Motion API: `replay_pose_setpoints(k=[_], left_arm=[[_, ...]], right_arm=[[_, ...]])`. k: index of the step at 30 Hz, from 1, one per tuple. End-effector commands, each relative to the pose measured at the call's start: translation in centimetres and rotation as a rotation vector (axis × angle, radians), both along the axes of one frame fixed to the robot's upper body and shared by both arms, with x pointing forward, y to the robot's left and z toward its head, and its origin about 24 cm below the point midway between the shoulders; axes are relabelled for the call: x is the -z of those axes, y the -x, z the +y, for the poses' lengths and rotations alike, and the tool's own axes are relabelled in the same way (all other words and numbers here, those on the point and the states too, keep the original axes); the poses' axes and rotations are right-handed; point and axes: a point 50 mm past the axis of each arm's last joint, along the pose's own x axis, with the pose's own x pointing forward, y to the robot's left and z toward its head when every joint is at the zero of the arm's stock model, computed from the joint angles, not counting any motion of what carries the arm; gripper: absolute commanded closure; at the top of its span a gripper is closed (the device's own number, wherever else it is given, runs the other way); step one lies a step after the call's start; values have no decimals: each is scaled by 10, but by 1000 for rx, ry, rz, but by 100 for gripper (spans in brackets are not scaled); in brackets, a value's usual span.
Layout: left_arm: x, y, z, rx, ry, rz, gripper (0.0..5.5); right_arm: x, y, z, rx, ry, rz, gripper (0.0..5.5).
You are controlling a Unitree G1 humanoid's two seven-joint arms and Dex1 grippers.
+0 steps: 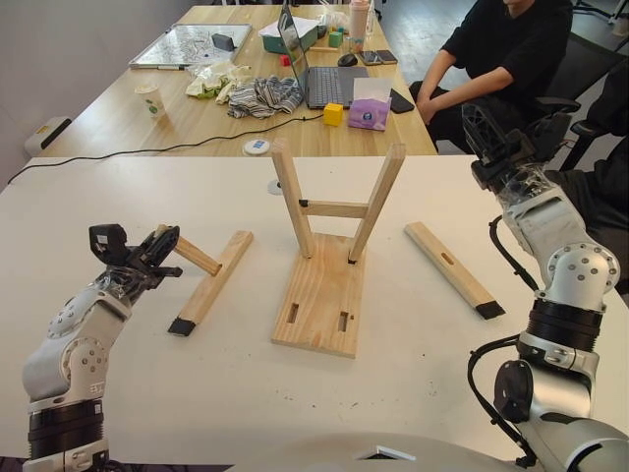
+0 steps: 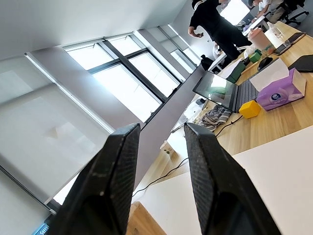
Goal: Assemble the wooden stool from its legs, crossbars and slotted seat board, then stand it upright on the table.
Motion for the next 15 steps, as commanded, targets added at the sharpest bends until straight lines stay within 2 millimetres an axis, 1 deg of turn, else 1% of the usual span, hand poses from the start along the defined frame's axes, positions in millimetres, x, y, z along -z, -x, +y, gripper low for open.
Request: replay_pose_setpoints(k=[1, 5, 8, 13, 15], left_arm=[[-8, -2, 0, 1, -4, -17, 513], [-15, -4, -1, 7, 10, -43, 513], [-16, -5, -3, 21, 14, -42, 513], [-6, -3, -6, 27, 19, -5, 513], [3, -2, -6, 22, 14, 31, 513]], right_arm=[[4, 1, 4, -14, -9, 10, 386], [6, 3, 5, -16, -10, 16, 386], [7, 3, 5, -16, -10, 17, 386], [7, 3, 5, -15, -9, 17, 386], [6, 4, 4, -11, -9, 17, 386]])
